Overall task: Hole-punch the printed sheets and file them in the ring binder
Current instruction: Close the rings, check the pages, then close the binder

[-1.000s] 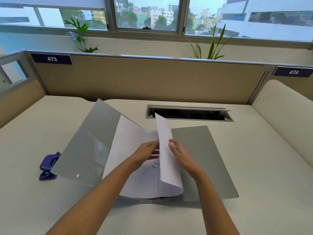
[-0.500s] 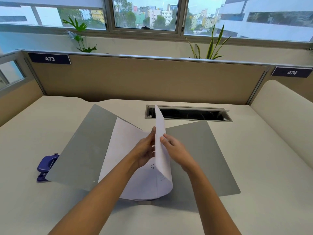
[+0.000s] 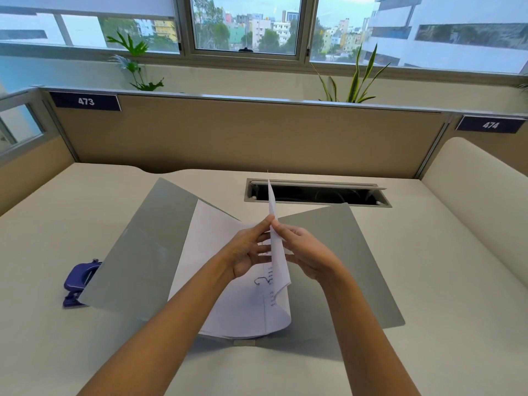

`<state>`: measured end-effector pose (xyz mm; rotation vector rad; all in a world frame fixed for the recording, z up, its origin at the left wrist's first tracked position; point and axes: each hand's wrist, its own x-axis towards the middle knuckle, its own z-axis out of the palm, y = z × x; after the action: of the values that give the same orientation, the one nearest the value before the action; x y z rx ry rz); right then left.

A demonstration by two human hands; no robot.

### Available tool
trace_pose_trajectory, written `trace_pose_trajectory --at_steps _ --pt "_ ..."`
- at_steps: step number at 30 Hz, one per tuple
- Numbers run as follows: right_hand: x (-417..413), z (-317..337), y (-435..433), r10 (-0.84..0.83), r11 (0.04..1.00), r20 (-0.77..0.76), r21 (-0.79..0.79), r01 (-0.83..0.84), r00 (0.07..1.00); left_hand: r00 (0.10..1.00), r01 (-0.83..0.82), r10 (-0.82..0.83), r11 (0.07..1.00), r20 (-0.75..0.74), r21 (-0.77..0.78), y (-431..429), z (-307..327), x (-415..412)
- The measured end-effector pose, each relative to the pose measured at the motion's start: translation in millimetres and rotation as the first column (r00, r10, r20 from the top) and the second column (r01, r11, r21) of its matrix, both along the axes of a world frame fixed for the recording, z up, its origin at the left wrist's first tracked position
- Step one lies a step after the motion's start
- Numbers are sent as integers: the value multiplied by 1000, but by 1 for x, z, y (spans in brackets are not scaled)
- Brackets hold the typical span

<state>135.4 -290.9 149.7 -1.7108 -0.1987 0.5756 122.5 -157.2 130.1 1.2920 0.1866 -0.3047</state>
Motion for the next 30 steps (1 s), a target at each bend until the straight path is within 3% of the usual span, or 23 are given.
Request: trace_pose_trajectory --at_steps 16,25,30 --pt "-6 -6 -6 42 986 -22 165 -38 999 999 -50 50 999 -9 -9 -2 -2 0" --pt "-4 -10 -5 47 986 -30 160 -42 998 997 -72 73 997 -10 36 -5 3 2" --pt "-3 -12 -9 37 983 -34 181 -30 999 999 -43 42 999 -12 -28 -3 3 1"
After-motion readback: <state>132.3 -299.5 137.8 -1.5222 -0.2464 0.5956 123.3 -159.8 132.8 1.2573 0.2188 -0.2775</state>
